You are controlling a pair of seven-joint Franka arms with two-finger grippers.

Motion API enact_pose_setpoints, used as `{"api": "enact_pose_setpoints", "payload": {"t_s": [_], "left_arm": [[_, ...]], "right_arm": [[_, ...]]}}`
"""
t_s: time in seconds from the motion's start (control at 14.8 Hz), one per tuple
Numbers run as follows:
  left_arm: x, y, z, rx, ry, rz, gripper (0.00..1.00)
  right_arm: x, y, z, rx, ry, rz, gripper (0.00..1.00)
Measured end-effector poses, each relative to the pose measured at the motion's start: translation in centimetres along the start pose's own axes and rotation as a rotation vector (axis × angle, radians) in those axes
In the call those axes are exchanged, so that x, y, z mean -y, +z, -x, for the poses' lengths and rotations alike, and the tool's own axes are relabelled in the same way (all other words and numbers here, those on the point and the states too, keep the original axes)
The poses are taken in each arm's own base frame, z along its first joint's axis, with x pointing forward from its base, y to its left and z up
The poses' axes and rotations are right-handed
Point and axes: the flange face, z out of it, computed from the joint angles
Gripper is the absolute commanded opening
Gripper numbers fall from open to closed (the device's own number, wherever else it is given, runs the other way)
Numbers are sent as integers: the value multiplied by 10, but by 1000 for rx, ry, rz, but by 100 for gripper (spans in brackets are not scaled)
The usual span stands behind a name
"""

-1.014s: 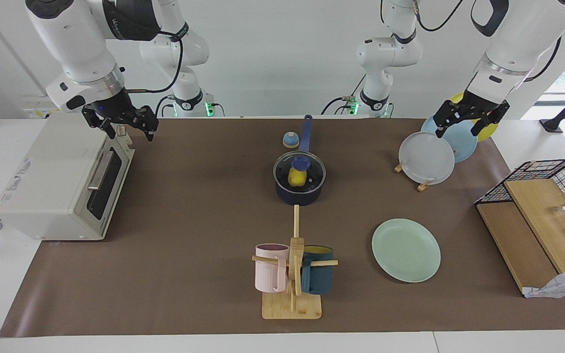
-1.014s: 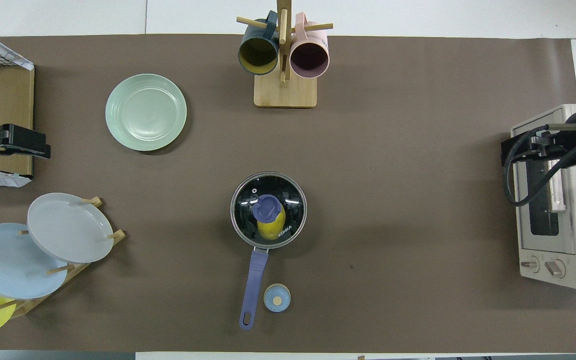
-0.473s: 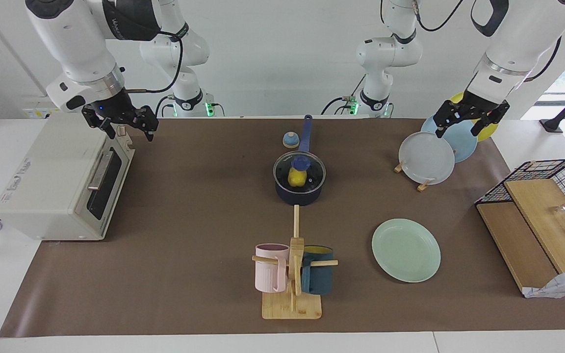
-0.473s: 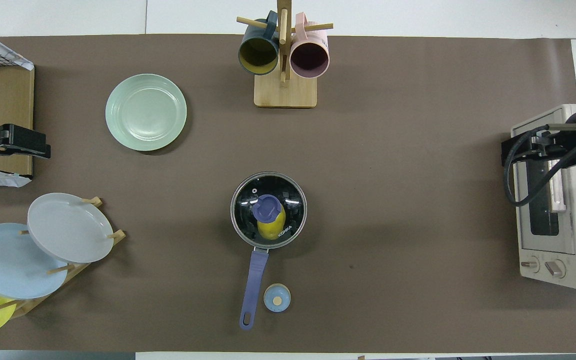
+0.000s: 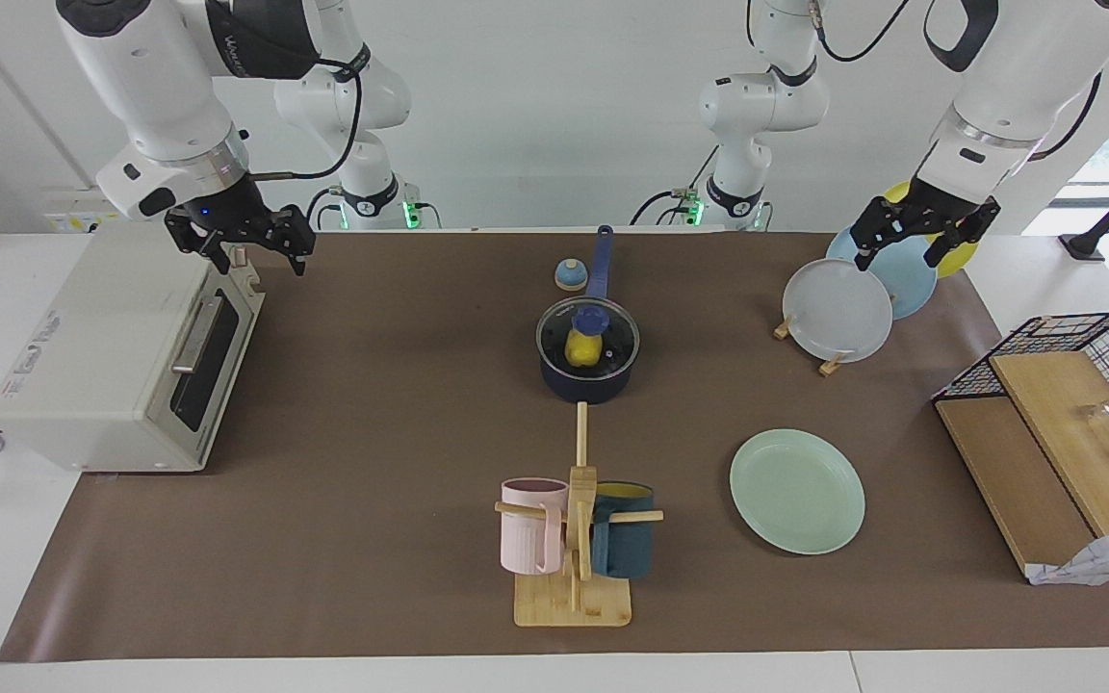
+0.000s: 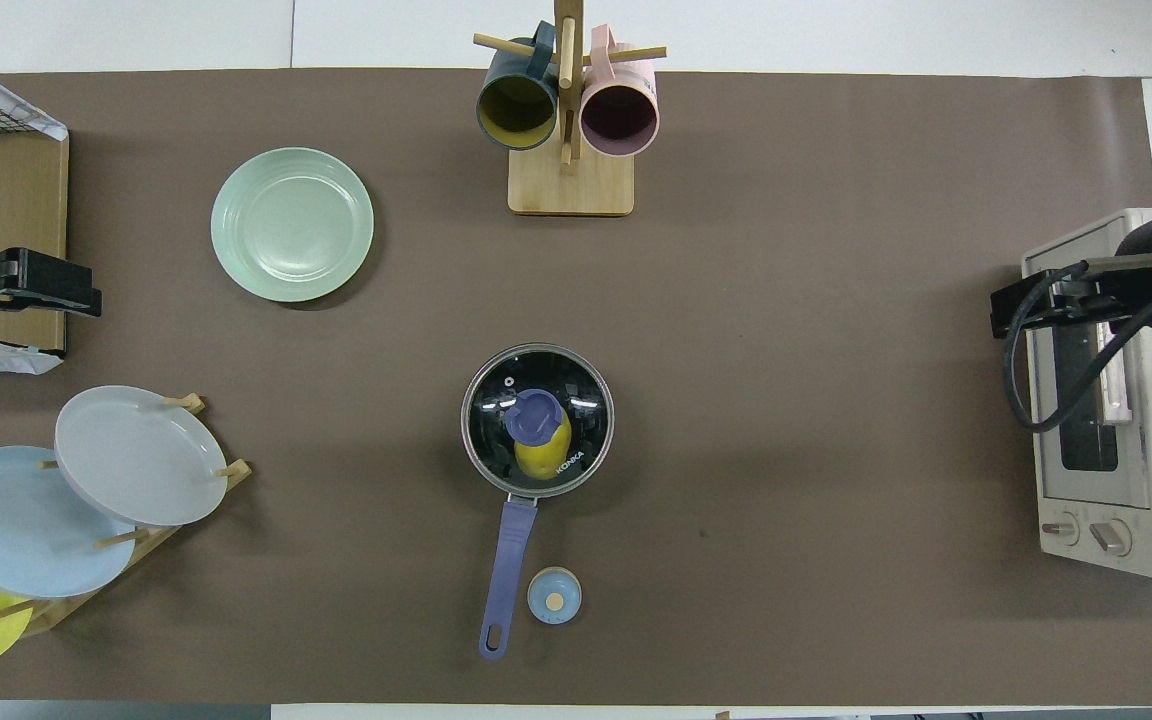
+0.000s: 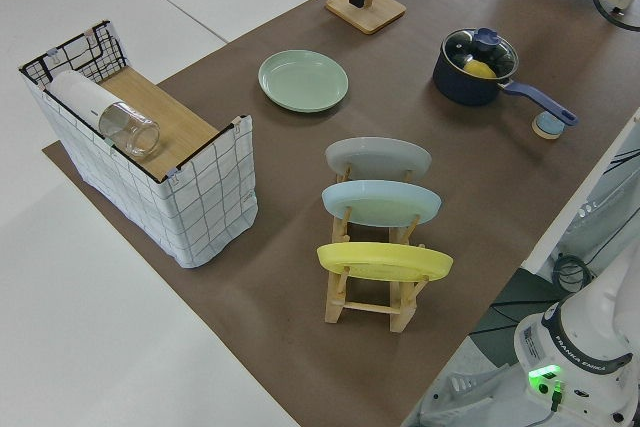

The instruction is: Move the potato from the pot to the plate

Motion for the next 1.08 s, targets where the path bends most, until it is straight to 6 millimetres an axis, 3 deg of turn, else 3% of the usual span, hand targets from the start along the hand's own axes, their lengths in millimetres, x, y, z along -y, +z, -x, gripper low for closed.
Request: {"api": "enact_pose_setpoints", "payload": {"t_s": [0.2, 0.54, 0.88, 1.08], "left_arm": [[0, 0, 0, 0, 0, 0, 100], [0, 0, 0, 0, 0, 0, 100], [0, 0, 0, 0, 0, 0, 100], [0, 0, 0, 0, 0, 0, 100]], "right_arm": [[43, -2, 0, -18, -70, -37, 100], [181, 3, 9, -30, -101, -36, 100], [304, 55, -1, -47, -128, -44, 100], [379, 93, 14, -77, -129, -55, 100]]}}
